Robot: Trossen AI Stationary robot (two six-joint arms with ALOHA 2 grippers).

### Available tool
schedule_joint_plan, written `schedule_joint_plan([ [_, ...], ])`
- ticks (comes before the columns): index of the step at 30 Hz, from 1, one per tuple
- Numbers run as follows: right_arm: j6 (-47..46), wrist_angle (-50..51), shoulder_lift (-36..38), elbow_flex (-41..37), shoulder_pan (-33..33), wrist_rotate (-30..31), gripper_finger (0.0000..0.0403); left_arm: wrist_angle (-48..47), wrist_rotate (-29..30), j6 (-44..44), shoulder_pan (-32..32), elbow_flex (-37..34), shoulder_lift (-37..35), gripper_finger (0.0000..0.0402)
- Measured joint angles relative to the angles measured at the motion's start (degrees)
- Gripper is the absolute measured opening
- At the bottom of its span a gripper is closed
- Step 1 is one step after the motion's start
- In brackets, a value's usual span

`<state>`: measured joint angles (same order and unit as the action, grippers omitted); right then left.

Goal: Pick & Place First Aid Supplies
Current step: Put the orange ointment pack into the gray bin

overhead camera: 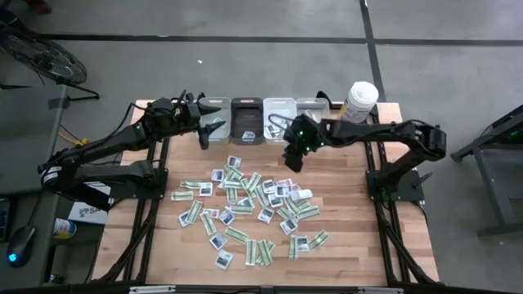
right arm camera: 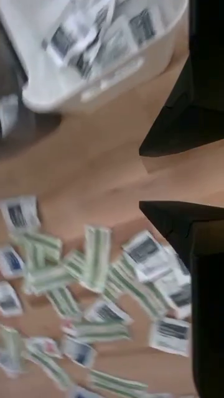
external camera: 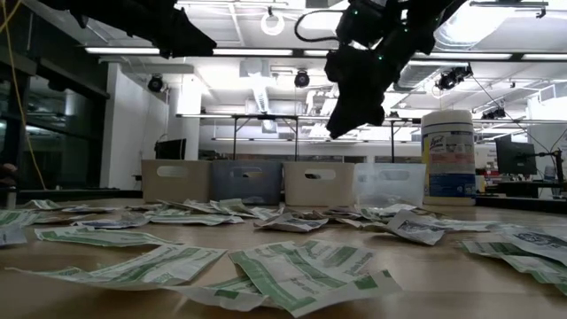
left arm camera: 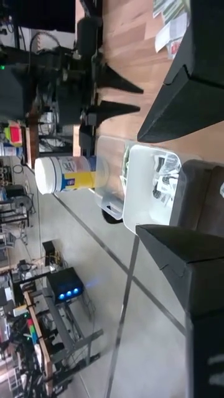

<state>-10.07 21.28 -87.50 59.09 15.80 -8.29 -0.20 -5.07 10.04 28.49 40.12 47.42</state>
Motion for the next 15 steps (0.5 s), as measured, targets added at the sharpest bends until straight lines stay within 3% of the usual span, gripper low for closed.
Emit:
schedule_joint_plan([
  [8,10.40,5.14,-0.21,0.02,-7.93,6.08,0.0119,0.01,-1.64,0.03,0.00,0.00,0.00,0.0220],
  [15,12.08,4.85,-1.33,0.11,-13.48,12.01,0.0119,0.00,-3.59,0.07,0.00,0.00,0.00,0.0220],
])
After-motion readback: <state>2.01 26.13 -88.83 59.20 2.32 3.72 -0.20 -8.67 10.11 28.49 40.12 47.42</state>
